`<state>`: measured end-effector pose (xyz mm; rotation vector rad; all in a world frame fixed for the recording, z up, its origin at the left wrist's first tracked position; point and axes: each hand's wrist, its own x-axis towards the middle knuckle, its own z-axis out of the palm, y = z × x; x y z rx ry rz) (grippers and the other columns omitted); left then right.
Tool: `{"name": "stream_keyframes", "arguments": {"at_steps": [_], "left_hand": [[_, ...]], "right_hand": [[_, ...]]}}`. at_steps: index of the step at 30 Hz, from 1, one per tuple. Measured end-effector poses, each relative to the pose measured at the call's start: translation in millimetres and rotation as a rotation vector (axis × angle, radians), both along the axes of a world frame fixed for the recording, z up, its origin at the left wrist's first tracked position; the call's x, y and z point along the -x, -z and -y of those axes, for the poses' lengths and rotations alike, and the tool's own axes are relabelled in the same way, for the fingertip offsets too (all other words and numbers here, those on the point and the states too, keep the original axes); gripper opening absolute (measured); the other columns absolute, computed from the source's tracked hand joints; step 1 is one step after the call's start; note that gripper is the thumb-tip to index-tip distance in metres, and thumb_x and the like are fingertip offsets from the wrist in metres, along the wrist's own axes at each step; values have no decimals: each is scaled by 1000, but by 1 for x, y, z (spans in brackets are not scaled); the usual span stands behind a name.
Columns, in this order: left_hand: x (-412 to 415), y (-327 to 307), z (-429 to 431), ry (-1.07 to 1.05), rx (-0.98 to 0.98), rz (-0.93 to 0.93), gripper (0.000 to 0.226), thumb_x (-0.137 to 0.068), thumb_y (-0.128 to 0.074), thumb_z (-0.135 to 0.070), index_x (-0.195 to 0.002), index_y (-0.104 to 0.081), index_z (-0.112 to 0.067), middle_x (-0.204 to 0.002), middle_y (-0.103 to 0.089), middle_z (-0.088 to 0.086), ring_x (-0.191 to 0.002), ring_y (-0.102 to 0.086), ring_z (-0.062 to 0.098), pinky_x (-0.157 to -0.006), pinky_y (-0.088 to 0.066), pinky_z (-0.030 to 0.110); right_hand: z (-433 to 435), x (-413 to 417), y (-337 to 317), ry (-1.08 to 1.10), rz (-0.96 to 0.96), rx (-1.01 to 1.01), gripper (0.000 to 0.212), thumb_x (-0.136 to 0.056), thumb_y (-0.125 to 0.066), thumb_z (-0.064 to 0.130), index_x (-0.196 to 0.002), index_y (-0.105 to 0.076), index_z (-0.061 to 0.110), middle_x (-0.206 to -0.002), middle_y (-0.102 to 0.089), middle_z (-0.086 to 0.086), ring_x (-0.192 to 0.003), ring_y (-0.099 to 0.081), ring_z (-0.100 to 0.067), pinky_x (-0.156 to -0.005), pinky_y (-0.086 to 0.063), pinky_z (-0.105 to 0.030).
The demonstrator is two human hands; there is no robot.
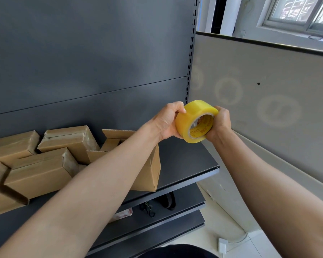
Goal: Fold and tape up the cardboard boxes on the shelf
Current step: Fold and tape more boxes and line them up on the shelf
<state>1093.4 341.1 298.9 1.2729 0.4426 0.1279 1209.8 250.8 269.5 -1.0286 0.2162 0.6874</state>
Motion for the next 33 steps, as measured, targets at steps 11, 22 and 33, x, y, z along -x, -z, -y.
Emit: {"name": "stream_keyframes", "arguments": {"at_steps": [11, 22, 33], "left_hand": [[0, 2, -3, -41, -7, -15, 14, -91, -48, -27, -88, -59, -20, -87, -62, 3, -84, -61, 23, -81, -51, 51], [-2, 5, -6, -82, -7, -44, 24, -87, -46, -25, -63, -51, -21, -65, -63, 0, -76, -60, 24, -82, -49, 62], [-1, 8, -6, -117, 38, -35, 22, -84, -47, -25, -64, -54, -22, -70, -61, 2, -76, -58, 23, -81, -49, 57]], "right_hand": [[-2, -4, 2, -65, -10, -20, 5, -85, -46, 20, -86, -49, 16, -93, -49, -8, -84, -48, -23, -78, -43, -35], [-7, -3, 6, -56, -26, -5, 7, -83, -47, 18, -80, -52, 15, -89, -51, -8, -82, -51, -23, -82, -46, -35], [-10, 0, 5, -6, 0, 61, 19, -80, -48, 17, -62, -51, 14, -58, -50, -5, -51, -49, -18, -59, -45, -27]]}}
